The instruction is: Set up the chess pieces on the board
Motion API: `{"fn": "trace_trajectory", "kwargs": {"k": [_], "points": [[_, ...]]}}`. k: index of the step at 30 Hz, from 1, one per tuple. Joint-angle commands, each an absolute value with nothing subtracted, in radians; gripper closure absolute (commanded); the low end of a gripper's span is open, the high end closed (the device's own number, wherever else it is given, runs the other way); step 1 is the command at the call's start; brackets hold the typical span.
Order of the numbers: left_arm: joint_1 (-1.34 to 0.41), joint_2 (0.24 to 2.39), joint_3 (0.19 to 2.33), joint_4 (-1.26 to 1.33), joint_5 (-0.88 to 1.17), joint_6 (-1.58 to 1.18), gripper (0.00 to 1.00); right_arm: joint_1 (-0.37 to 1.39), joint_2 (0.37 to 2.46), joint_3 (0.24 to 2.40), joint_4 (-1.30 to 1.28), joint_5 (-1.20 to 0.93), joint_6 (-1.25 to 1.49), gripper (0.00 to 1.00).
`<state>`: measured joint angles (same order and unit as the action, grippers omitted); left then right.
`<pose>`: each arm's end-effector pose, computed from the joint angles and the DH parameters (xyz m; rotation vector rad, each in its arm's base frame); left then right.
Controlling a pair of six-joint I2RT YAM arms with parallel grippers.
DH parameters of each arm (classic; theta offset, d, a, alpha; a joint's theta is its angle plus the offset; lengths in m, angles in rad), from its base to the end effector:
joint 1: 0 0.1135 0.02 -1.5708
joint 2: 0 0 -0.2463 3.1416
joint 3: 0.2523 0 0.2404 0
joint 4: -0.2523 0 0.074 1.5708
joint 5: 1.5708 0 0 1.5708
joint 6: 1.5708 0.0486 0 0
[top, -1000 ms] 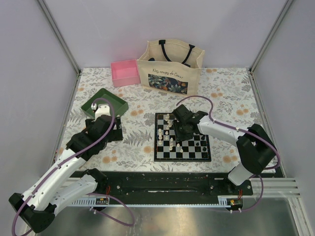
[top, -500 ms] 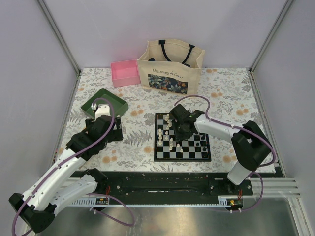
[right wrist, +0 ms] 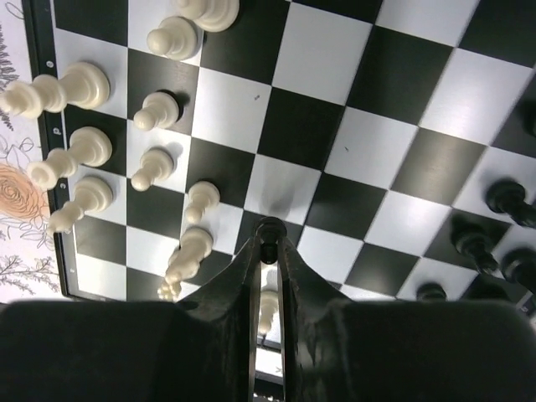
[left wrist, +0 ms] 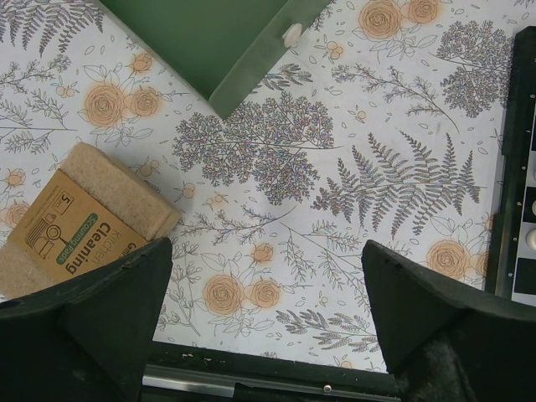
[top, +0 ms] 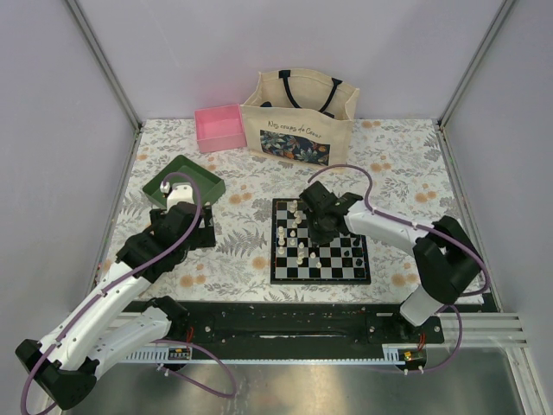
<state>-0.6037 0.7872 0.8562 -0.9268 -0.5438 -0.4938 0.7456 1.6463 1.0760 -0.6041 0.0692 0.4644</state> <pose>0.1376 -0.0644 0.2765 -0.1104 2.2741 0.0988 0.2331 0.2107 0.1709 -0.3687 2.7425 0.2373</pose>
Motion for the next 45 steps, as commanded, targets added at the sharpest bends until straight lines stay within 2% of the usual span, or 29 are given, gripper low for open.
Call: {"fn": "trace_trajectory", "kwargs": {"k": [1,7,14,40,45], "points": [[-0.601,0.776,0.884,-0.900,-0.534,-0.482,0.01,0.758,1.494,1.043,-0.635,0.152,0.457,0.84],[-0.601,0.775,0.882,-0.899,-0.534,-0.482,0.01,0.758,1.293,0.907,-0.698,0.172,0.489,0.84],[-0.601,0.769,0.884,-0.897,-0.531,-0.483,0.01,0.758,1.118,0.721,-0.718,0.103,0.575,0.84],[-0.601,0.787,0.882,-0.899,-0.531,-0.482,0.01,0.756,1.195,0.695,-0.726,0.192,0.592,0.82],[-0.601,0.784,0.882,-0.897,-0.531,-0.480,0.01,0.755,1.209,0.706,-0.733,0.196,0.586,0.74]]}}
